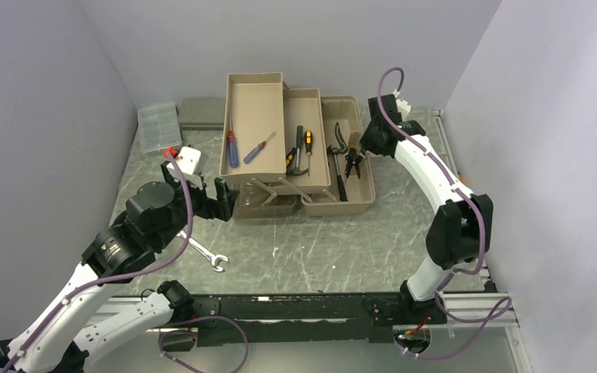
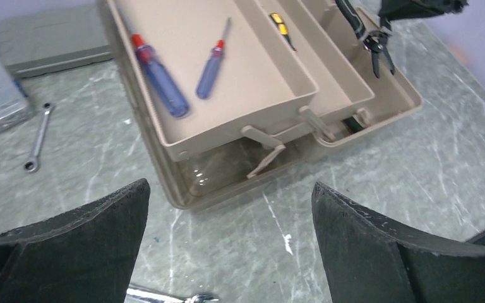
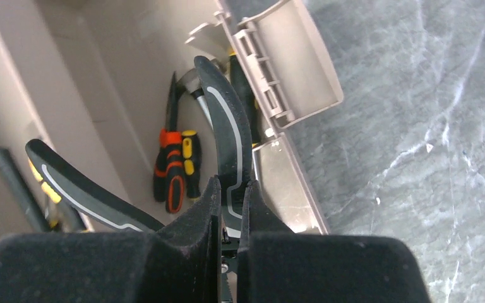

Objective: Pack the tool kit

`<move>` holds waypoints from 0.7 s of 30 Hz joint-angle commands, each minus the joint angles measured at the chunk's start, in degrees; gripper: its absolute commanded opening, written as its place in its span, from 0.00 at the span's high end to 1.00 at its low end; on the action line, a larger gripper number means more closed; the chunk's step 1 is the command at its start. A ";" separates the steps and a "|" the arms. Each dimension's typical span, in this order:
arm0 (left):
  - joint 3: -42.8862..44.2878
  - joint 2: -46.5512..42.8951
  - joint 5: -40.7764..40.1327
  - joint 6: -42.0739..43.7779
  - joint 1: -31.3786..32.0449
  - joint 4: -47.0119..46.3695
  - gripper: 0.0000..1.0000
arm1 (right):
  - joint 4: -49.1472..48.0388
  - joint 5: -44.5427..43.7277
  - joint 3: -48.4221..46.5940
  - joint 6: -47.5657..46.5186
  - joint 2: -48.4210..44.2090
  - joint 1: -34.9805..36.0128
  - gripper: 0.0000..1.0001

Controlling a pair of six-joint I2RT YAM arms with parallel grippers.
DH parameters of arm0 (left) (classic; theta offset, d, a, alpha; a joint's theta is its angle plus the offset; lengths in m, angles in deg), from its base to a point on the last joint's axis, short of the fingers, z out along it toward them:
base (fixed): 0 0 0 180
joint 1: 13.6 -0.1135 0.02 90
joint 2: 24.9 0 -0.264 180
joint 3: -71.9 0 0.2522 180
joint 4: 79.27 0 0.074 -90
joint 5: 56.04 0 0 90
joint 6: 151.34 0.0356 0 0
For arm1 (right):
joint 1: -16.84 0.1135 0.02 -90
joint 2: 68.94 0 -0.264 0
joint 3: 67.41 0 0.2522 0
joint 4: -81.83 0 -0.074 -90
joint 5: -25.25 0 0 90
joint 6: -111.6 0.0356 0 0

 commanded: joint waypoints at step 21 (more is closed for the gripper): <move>5.15 -0.91 -17.92 -5.98 -2.06 9.13 0.01 | -6.10 0.51 -0.68 -0.16 8.05 8.38 0.58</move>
